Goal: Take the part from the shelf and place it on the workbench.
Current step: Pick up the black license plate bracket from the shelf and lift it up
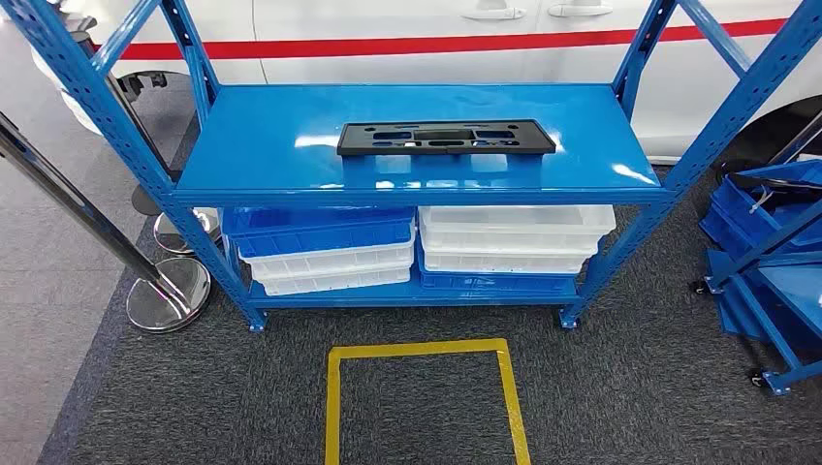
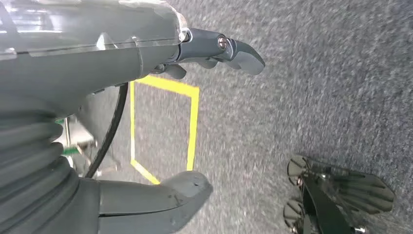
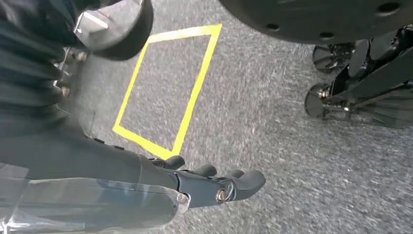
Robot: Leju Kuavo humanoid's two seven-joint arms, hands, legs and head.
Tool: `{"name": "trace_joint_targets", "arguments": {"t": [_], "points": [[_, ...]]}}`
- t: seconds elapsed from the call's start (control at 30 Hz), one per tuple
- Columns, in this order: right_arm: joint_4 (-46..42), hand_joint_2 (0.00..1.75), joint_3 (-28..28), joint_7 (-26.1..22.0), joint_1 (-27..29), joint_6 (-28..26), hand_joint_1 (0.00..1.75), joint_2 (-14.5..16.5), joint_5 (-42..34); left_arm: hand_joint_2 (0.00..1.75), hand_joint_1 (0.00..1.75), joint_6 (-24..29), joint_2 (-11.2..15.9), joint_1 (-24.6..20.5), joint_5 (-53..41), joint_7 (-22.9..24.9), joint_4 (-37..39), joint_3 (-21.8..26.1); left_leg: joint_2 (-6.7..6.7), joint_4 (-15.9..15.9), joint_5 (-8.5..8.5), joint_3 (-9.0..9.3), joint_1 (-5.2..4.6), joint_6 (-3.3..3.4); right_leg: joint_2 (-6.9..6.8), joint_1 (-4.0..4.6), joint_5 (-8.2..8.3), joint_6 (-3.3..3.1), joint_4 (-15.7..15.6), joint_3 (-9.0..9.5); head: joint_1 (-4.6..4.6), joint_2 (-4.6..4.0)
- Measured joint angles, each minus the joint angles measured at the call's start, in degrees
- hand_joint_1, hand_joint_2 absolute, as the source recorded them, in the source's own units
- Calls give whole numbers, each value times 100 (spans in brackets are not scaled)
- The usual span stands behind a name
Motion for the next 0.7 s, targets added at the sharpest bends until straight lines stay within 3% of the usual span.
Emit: {"name": "trace_joint_targets", "arguments": {"t": [0.23,0.7], "points": [[-102,0,-92,-259,-243,50,0,2,250,0,0,-73,-35,-64,-288,-104,49,261,8,0,1,-6,0,0,2,0,5,2,0,6,0,0],[34,0,-738,-1796,-1562,54,0,-19,1435,0,0,-561,-78,-334,-1887,-697,338,990,12,3,15,10,0,-1,5,-1,16,4,3,11,0,0]]}}
